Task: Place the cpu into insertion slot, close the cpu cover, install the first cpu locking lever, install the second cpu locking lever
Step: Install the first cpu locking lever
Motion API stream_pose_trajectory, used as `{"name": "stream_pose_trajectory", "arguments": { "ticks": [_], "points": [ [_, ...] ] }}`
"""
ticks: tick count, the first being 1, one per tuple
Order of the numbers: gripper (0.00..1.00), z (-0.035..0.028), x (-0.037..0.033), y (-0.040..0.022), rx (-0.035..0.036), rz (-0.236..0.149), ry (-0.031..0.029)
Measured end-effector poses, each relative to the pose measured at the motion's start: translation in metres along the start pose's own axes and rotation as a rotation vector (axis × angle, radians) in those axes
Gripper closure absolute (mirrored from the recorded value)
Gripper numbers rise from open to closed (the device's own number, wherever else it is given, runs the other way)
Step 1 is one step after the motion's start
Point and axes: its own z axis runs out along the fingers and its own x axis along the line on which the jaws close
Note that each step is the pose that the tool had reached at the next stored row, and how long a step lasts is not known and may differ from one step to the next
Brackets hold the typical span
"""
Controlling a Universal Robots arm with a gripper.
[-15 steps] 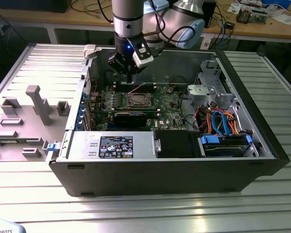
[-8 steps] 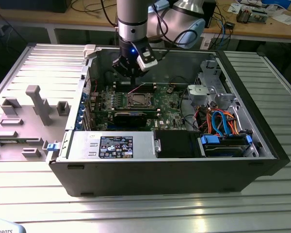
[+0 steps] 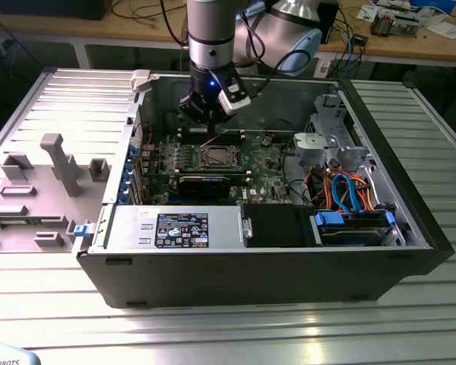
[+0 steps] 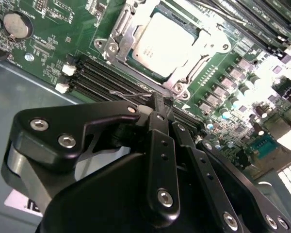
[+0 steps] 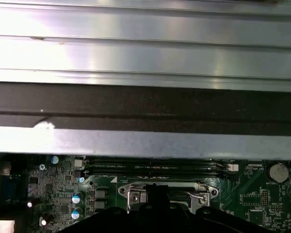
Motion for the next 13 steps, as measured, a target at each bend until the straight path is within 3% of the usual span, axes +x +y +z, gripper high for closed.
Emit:
{"name": "stream_pose_trajectory", "arguments": {
  "ticks": [6, 13],
  "points": [
    [0.89, 0.0022, -0.0061, 0.0035, 0.0082, 0.000, 0.0002],
    [0.89, 0.0047, -0.0097, 0.0073, 0.0084, 0.000, 0.0002]
  ]
}}
